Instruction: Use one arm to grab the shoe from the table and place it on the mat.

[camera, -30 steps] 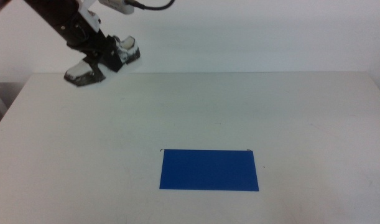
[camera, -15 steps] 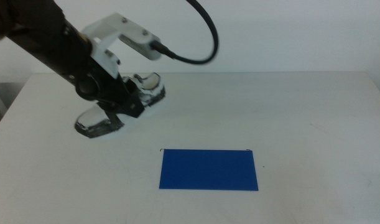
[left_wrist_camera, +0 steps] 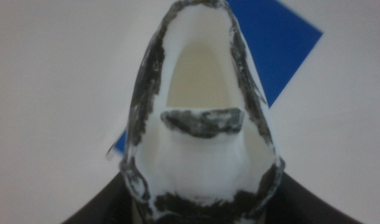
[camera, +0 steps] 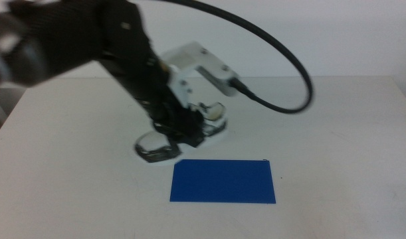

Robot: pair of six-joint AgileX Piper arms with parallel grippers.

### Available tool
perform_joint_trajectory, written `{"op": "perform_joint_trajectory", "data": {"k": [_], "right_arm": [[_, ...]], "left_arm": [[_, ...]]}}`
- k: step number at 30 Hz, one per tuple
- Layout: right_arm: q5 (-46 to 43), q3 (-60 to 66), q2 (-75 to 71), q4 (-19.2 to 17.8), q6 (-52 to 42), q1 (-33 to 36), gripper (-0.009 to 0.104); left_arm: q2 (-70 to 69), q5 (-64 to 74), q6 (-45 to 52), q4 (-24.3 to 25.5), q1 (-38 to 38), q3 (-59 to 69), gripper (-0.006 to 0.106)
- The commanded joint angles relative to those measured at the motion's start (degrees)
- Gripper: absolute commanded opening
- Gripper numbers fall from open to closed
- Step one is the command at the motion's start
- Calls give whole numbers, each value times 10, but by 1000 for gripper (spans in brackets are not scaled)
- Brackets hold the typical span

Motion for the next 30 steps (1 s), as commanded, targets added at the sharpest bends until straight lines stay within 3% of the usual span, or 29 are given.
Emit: {"op": "perform_joint_trajectory", "data": {"k": [1,12,26,30], "right_arm": [[-45,-5,-12,-5,-7,2,66],[-45,-5,-12,-5,-7,2,66],[-45,-5,-12,-5,-7,2,66],[-45,-5,-12,-5,-7,2,66]], "left_arm": [[-2,-24,-8,-12,-20,-40,26],[89,-53,21,-18,-68,-92,26],[97,-49,55,-42,-69,-92,26],[99,-37,130,-42,-70,-92,26]]}}
